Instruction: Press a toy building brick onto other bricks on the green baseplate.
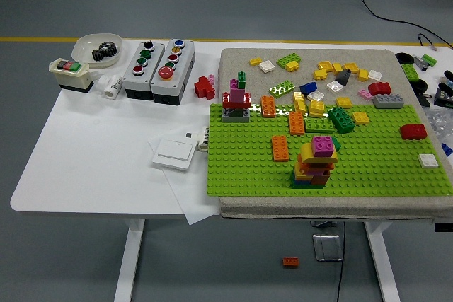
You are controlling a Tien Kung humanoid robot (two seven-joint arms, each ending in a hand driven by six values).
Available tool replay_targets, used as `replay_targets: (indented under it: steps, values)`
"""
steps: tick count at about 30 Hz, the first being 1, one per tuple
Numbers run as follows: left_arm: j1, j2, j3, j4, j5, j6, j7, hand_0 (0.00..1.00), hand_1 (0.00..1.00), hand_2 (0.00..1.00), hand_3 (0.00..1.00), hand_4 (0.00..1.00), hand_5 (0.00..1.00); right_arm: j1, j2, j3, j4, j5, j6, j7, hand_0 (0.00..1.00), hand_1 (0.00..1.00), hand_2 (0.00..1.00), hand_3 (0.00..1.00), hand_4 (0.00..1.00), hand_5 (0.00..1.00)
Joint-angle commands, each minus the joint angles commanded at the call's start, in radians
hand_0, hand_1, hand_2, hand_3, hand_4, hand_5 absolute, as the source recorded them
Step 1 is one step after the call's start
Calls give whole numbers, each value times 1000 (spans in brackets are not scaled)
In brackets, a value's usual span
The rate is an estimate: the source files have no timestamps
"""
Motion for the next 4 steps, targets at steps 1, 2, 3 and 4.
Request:
replay_targets:
  steps: [1, 2, 3, 4]
  values:
    - [0, 0, 0, 0, 1, 0, 0, 805, 778, 770, 584, 643, 660, 0, 0, -1, 0, 0, 0, 0, 831, 798, 837, 842, 998, 877]
    - [0, -1, -1, 0, 1, 0, 0, 805, 778, 770, 584, 643, 660, 0, 0, -1, 0, 0, 0, 0, 831, 798, 837, 842, 998, 877]
    - [0, -1, -1, 0, 2, 0, 1, 805, 778, 770, 584, 643, 660, 0, 0, -1, 1, 0, -1, 0, 831, 798, 837, 842, 998, 877]
    - [0, -1, -2, 0, 2, 0, 1, 805, 778, 770, 584, 643, 660, 0, 0, -1, 1, 0, -1, 0, 831, 798, 837, 842, 998, 877]
